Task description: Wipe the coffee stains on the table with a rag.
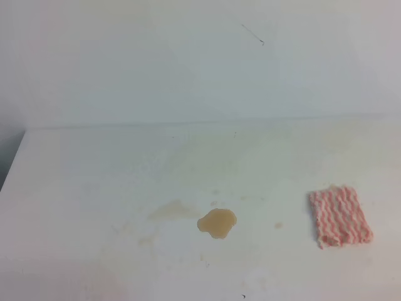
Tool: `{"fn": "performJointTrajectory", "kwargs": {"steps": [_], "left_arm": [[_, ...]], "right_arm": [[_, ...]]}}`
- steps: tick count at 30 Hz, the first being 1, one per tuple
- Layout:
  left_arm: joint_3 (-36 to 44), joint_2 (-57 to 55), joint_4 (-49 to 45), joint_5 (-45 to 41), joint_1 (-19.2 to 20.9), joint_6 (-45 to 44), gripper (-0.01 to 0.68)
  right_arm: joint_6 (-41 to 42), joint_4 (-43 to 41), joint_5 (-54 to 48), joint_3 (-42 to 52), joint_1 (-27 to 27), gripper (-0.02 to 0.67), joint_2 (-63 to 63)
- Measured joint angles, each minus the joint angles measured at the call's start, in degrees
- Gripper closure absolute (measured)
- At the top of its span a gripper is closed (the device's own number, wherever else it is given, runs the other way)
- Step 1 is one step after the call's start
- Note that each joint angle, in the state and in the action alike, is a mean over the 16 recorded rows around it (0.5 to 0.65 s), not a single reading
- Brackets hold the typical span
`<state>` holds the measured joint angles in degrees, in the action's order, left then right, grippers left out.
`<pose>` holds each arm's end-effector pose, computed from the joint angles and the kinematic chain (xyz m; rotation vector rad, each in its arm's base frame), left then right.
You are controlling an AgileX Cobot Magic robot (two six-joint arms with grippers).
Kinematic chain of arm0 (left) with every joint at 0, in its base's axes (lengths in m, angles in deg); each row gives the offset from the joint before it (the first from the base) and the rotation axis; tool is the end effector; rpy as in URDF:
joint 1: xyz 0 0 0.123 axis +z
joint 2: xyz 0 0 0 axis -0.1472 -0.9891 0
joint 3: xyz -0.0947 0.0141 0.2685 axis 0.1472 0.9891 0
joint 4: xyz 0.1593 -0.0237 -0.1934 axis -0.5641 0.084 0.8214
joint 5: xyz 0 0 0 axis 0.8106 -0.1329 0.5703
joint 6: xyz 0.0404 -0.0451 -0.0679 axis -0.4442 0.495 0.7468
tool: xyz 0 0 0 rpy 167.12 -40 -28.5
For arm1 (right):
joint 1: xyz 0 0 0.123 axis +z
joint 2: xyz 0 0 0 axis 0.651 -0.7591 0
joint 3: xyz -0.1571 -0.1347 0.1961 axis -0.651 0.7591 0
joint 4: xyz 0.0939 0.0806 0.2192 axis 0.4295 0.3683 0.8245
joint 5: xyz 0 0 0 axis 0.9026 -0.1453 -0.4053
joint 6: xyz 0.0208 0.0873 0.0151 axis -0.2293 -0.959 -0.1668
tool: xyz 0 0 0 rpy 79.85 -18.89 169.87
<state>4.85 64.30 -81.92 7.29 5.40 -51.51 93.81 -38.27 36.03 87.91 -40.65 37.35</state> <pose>0.0531 -0.0064 0.1723 -0.3891 1.7852 -0.4381 0.0531 0.0037 0.1769 -0.0560 1.7922 0.0128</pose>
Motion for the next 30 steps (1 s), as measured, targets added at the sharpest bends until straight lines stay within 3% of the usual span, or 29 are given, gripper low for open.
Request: {"fn": "performJointTrajectory", "kwargs": {"steps": [30], "left_arm": [[0.0,0.1,0.0,0.0,-0.1,0.0,0.672]], "right_arm": [[0.0,0.0,0.1,0.0,0.0,0.653,0.0]]}}
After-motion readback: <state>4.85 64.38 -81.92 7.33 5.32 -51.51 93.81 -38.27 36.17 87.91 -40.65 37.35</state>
